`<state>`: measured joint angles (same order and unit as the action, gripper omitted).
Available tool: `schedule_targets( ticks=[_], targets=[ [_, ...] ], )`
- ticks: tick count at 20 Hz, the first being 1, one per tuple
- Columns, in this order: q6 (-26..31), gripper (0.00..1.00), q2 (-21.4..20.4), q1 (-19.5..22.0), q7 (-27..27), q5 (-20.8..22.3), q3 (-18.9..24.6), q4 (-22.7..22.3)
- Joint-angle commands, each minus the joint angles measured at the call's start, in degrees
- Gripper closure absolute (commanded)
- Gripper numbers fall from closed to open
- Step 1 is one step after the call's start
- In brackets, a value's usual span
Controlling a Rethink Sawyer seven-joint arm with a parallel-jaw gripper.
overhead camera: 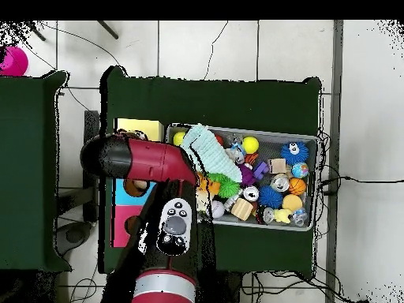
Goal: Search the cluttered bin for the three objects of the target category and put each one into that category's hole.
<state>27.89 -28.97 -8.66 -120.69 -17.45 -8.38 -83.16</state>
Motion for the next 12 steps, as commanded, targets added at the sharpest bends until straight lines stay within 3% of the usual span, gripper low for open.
schedule_targets(
  ticks=[1,6,12],
  targets=[
    [-3.19,1.0,6.16,-1.69,-16.8,-4.17,1.26,0.04],
    [-3.4,1.0,6.63,-3.61,-17.81,-6.94,0.63,-1.14],
    [0.17,1.0,7.32,-5.1,-18.62,-8.54,-0.59,-0.74]
  ],
)
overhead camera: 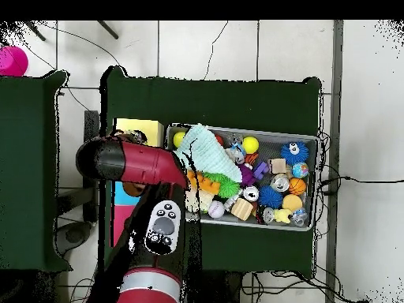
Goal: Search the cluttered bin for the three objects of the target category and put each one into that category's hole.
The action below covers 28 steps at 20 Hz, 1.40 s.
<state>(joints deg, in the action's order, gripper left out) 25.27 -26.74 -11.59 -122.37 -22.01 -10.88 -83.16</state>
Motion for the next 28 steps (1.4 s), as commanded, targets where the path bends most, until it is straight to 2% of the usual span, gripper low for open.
schedule_targets(
  ticks=[1,5,9,13,19,28],
  targets=[
    [4.15,1.0,5.5,-2.53,-16.89,-3.81,1.13,-0.14],
    [8.29,1.0,7.35,-4.21,-16.68,-2.8,-2.83,2.48],
    [10.06,1.0,8.21,-3.71,-14.84,-1.99,-4.58,3.78],
    [10.7,1.0,9.95,-2.9,-13.04,-1.39,-4.79,4.77],
    [8.63,1.0,14.37,-2.88,-12.98,-1.46,-4.53,5.95],
    [8.23,1.0,17.21,-2.37,-11.48,-0.85,-4.66,7.03]
  ],
)
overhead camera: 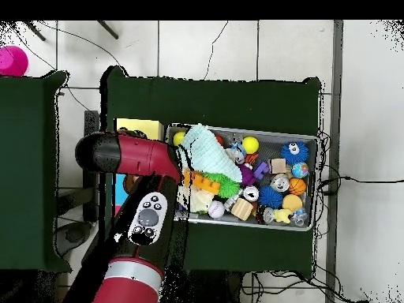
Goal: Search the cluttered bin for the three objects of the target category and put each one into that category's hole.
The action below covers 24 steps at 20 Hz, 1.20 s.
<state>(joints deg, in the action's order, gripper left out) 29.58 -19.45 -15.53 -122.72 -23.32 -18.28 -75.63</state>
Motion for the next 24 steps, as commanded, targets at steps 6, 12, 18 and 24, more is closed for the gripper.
schedule_targets(
  ticks=[6,12,18,24],
  targets=[
    [5.17,1.0,10.82,1.54,-9.89,0.95,2.08,0.36],
    [5.15,1.0,10.77,2.28,-8.57,1.39,2.52,0.27],
    [5.77,1.0,10.1,2.83,-7.74,1.39,3.21,0.12],
    [6.76,1.0,8.67,3.02,-6.65,1.62,3.83,-0.15]
  ],
)
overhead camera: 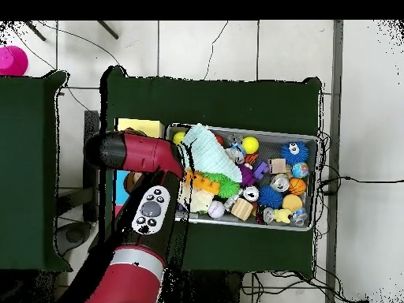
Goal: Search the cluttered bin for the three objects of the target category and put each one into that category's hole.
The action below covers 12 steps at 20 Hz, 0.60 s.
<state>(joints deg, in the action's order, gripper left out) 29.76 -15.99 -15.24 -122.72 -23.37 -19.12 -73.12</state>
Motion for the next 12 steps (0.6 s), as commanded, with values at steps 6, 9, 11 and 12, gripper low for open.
schedule_targets(
  ticks=[6,9,11,12],
  targets=[
    [6.53,1.0,4.48,2.75,-5.93,1.89,5.05,-3.16],
    [4.77,0.0,4.02,2.47,-6.11,1.78,5.61,-4.14],
    [4.16,0.0,3.57,2.65,-5.78,1.56,6.62,-5.14],
    [4.08,0.0,3.46,2.78,-5.68,1.47,6.9,-5.43]
  ],
)
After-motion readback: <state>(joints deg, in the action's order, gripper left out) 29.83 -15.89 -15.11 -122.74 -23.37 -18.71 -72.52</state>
